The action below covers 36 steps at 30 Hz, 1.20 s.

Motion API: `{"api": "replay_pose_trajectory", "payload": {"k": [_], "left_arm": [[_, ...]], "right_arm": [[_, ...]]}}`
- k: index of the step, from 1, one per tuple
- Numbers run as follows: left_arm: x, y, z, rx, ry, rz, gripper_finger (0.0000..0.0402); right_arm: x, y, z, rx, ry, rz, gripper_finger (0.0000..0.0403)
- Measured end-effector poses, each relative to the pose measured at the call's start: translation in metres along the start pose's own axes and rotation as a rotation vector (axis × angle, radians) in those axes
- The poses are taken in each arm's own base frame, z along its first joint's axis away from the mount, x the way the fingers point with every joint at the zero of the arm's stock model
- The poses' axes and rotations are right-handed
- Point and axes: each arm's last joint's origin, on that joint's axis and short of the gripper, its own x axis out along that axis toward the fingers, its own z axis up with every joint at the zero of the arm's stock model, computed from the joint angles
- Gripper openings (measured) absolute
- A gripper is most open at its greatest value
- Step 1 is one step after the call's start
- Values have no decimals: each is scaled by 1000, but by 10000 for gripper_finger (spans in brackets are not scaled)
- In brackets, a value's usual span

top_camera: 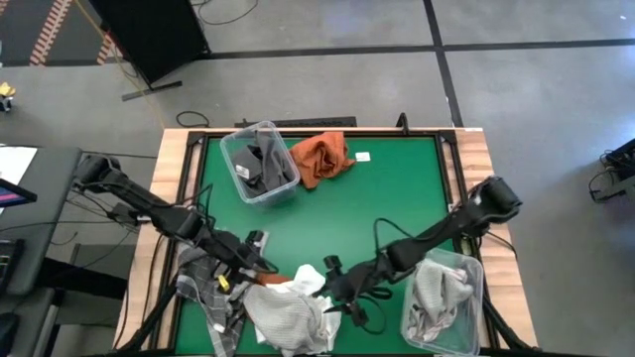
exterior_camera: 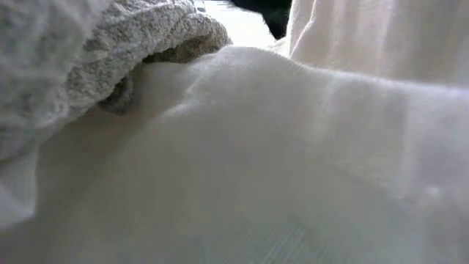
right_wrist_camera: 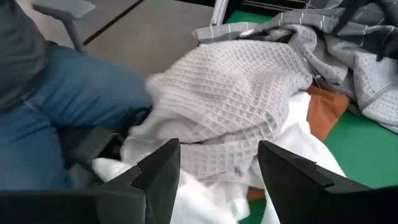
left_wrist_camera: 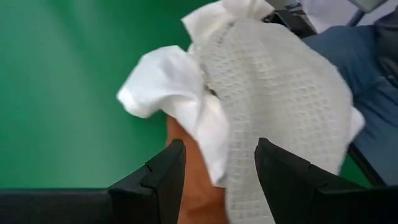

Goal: Sort towels by color in basket
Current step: Put the light gray towel into the bottom transparent bin

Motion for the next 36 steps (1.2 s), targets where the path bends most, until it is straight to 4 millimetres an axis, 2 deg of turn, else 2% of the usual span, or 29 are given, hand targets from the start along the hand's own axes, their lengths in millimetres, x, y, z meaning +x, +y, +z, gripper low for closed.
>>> {"api": "replay_pose_trajectory", "payload": {"k": [6,12,22,29,33,36], "left_arm": [[3,-9,-9,-25,-1,-37,183],[8,-12,-22,-77,-36,-60,183],[9,-14,-26,-85,-66,-78,183],[9,-14,-26,-76,-71,-76,183],[9,-14,-26,-75,-74,-69,183],[9,-14,-26,-75,-75,-61,183]], "right_arm": [[32,-9,-12,-21,-42,-1,245],[54,-11,-1,-74,-70,-5,262],[77,-23,-3,-59,-33,-30,318],[99,-39,-17,-38,14,-54,350],[111,-44,-20,-46,20,-38,349],[118,-45,-20,-47,19,-37,324]]}}
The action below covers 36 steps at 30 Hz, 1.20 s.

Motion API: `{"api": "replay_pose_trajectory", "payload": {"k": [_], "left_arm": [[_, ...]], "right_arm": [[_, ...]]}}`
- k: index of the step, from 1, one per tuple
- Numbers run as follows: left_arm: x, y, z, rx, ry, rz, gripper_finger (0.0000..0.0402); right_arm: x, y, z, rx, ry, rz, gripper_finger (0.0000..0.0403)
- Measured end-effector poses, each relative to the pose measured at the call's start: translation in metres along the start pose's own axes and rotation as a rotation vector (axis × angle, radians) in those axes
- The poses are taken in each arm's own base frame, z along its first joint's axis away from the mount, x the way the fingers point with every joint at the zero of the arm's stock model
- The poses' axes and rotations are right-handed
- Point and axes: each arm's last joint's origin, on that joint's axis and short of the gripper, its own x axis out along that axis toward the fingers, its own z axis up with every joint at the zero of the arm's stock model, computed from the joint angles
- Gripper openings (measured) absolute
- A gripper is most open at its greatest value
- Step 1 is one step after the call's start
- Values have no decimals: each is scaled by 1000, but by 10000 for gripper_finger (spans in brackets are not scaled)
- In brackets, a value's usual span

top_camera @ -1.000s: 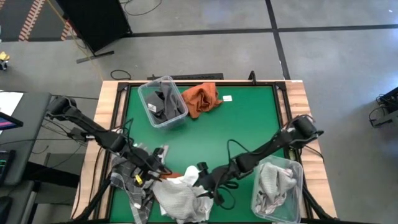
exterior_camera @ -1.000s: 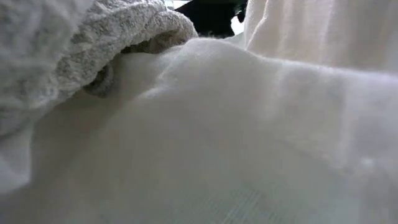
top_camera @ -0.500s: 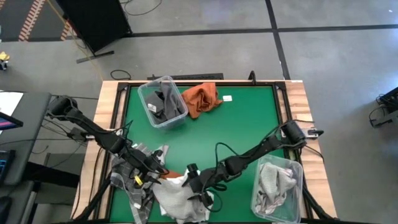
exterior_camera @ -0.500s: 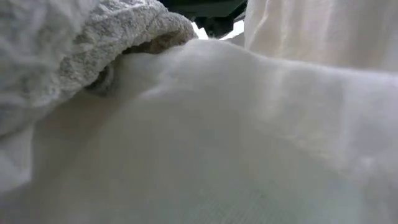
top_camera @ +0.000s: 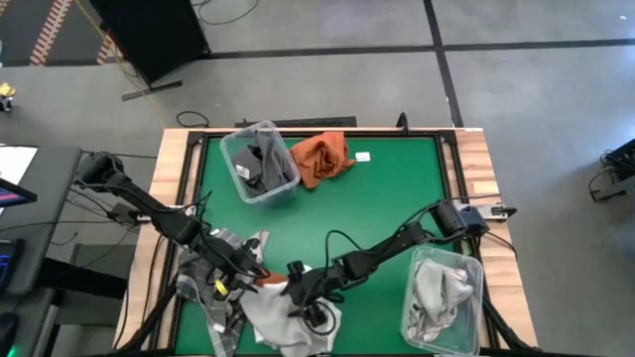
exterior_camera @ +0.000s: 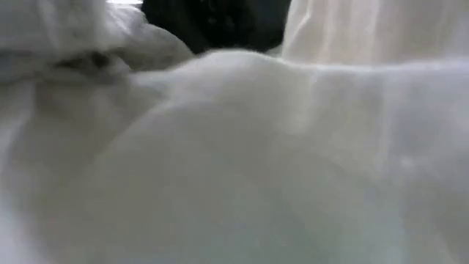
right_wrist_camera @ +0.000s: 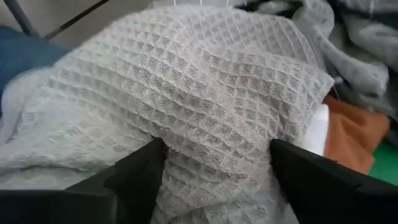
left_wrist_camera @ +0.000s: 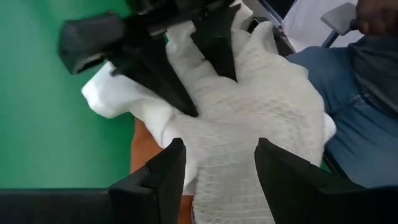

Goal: Sort towels by color in basket
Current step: Put the light gray towel into the bottom transparent bin

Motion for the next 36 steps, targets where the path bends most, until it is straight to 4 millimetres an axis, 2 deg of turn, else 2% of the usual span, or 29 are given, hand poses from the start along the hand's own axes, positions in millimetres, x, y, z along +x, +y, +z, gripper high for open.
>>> {"api": "replay_pose_trajectory", "payload": {"k": [5,11,16,19,22,28,32,36], "left_arm": [[0,0,-1,0,6,12,183],[0,1,-2,0,13,18,183],[0,1,-2,0,23,21,183],[0,1,-3,-1,33,24,183],[0,1,-3,0,32,23,183],[0,1,-3,19,31,24,183],[0,1,-3,19,32,24,183],[0,1,-3,27,33,24,183]], "right_arm": [[4,0,3,-10,-11,0,235],[4,-4,3,-45,-9,-12,54],[-4,-7,10,-58,4,-23,46],[-26,-7,32,-96,5,-67,46],[-57,-5,59,-152,-4,-140,46],[-129,4,105,-222,-34,-271,46],[-177,14,121,-231,-8,-325,46],[-222,28,127,-180,32,-300,46]]}}
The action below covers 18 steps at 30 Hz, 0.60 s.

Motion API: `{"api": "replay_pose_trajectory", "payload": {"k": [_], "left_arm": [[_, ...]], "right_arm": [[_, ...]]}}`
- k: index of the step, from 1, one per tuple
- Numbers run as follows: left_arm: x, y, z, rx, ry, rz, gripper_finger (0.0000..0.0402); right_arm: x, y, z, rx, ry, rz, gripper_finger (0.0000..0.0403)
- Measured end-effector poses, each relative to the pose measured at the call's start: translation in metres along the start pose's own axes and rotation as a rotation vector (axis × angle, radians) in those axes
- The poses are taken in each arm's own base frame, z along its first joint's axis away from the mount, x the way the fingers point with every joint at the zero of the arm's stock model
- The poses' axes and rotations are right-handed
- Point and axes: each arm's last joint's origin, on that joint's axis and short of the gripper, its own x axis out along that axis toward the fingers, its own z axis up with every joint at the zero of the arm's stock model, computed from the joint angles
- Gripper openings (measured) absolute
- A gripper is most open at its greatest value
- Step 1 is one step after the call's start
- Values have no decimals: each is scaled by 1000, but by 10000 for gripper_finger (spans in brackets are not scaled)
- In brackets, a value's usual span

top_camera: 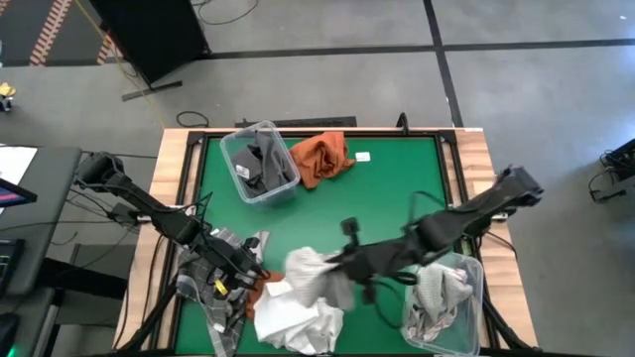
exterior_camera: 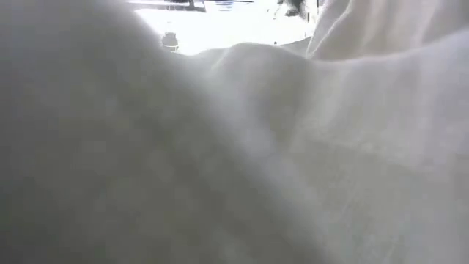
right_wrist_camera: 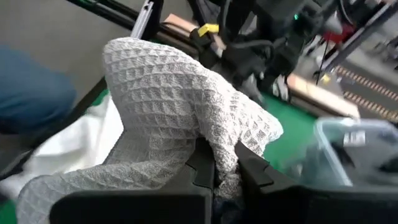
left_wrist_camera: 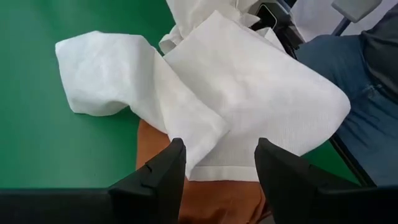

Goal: Sort towels by color in basket
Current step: Put the light gray towel into the bottom transparent bin

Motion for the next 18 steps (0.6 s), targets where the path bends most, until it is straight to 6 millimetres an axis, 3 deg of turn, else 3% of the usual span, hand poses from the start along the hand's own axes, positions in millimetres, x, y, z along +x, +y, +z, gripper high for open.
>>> {"api": "replay_pose_trajectory", "payload": {"k": [10,18], "left_arm": [[0,0,0,34,-1,0,183],[0,1,0,40,-3,6,183]], "right_arm": [[-101,12,-22,292,242,47,46],[-142,35,-51,516,505,-1,46]]}}
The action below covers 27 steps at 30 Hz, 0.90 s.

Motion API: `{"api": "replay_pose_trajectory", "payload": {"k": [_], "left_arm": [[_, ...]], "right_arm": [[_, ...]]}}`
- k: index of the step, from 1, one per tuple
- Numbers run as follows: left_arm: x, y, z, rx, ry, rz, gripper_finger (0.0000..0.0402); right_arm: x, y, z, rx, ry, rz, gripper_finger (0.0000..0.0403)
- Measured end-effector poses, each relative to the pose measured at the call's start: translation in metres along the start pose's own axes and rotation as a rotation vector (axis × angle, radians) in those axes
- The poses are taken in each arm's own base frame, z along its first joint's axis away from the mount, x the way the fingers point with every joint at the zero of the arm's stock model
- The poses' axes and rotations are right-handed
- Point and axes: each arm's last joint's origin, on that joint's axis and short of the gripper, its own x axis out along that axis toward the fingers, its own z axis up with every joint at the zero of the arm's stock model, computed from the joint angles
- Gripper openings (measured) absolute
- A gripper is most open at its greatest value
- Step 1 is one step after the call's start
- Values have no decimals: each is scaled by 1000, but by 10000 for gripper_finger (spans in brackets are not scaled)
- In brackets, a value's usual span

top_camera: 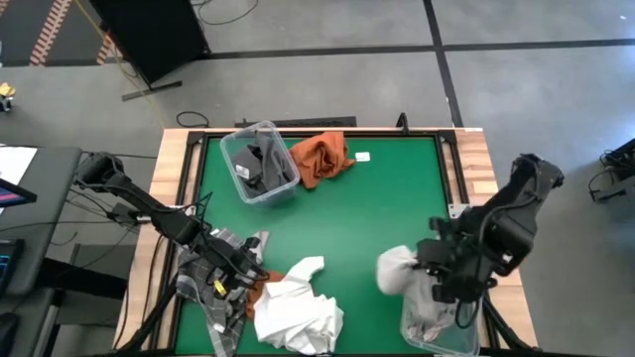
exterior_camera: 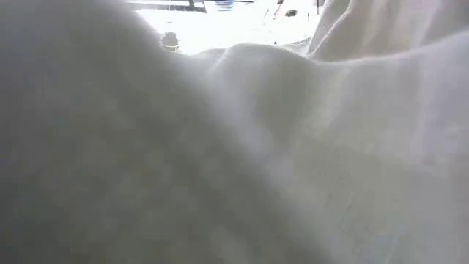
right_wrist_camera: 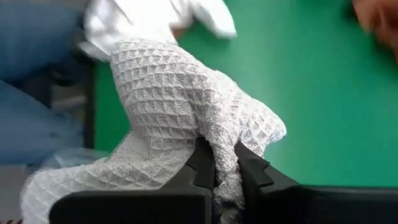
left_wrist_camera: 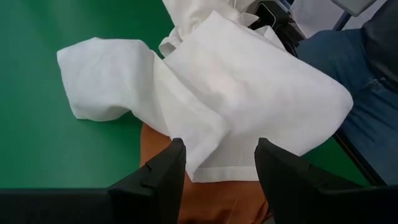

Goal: Sort towels by color in basket
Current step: Put the light gray towel into the bottom transparent bin

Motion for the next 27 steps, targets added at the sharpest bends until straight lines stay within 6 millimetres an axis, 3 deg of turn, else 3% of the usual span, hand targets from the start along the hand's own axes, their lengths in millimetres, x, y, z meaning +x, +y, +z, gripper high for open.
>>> {"api": "replay_pose_trajectory", "payload": {"k": [5,12,18,27], "left_arm": [[0,1,0,9,-1,7,183],[0,1,0,23,-3,20,183],[0,2,0,34,-3,21,183],[0,7,2,33,-15,42,183]], "right_arm": [[1,7,-25,129,165,-122,46],[16,32,-50,211,329,-189,46],[39,49,-75,276,468,-234,46],[88,59,-99,322,452,-120,46]]}}
